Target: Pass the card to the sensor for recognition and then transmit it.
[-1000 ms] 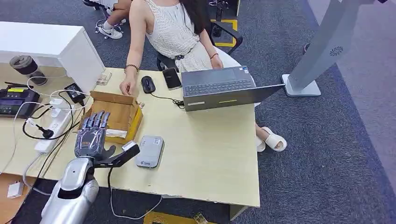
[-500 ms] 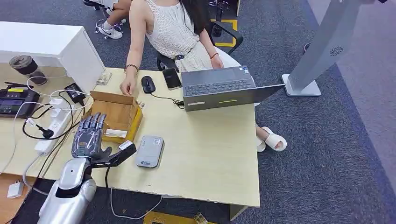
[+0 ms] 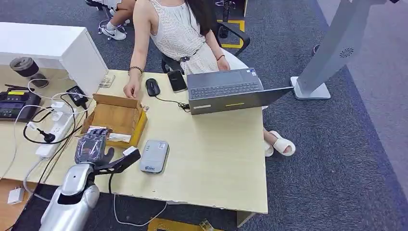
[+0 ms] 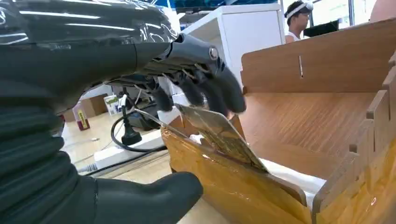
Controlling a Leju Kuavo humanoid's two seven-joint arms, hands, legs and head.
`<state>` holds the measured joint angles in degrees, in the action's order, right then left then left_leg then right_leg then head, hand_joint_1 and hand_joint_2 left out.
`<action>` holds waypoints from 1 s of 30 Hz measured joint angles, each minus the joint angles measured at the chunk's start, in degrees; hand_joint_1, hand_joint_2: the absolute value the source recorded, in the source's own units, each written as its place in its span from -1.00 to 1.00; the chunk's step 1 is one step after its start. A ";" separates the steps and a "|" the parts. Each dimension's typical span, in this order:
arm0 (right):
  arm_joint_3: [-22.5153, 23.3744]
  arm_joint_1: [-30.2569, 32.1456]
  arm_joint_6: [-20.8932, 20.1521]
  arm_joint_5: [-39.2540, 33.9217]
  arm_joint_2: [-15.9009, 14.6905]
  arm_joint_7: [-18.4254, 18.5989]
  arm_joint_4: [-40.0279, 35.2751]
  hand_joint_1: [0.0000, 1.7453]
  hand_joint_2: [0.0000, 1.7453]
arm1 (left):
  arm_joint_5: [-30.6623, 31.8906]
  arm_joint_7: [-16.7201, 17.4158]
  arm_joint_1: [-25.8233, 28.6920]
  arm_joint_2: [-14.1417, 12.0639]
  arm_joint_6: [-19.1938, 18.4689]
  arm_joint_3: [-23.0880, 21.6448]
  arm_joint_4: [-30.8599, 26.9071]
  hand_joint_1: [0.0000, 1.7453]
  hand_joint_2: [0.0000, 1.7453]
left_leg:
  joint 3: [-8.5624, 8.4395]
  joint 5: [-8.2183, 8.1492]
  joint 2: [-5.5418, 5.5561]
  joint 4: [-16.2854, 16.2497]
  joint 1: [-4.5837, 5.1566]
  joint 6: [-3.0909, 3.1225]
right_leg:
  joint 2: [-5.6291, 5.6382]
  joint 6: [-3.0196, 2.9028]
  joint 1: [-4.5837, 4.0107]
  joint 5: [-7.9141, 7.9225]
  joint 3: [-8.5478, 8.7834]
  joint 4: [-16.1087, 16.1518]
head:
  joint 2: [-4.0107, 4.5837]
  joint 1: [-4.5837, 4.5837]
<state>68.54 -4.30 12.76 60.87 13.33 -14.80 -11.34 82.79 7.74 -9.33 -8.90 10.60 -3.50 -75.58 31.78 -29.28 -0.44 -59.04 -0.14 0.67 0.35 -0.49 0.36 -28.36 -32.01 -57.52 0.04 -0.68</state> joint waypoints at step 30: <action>0.00 0.00 0.00 0.17 0.00 0.02 0.00 -1.00 1.00 | -0.57 -0.83 -0.12 -0.33 3.02 0.31 0.44 1.00 1.00 | -0.01 0.00 0.01 0.00 0.00 0.00 | -0.01 0.00 0.00 0.00 0.01 0.00 | 0.00 0.00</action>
<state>68.54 -4.30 12.76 61.05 13.33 -14.78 -11.34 82.23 6.91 -9.45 -9.22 13.62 -3.19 -75.14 31.77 -29.28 -0.42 -59.04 -0.14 0.67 0.34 -0.49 0.36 -28.36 -32.00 -57.52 0.04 -0.68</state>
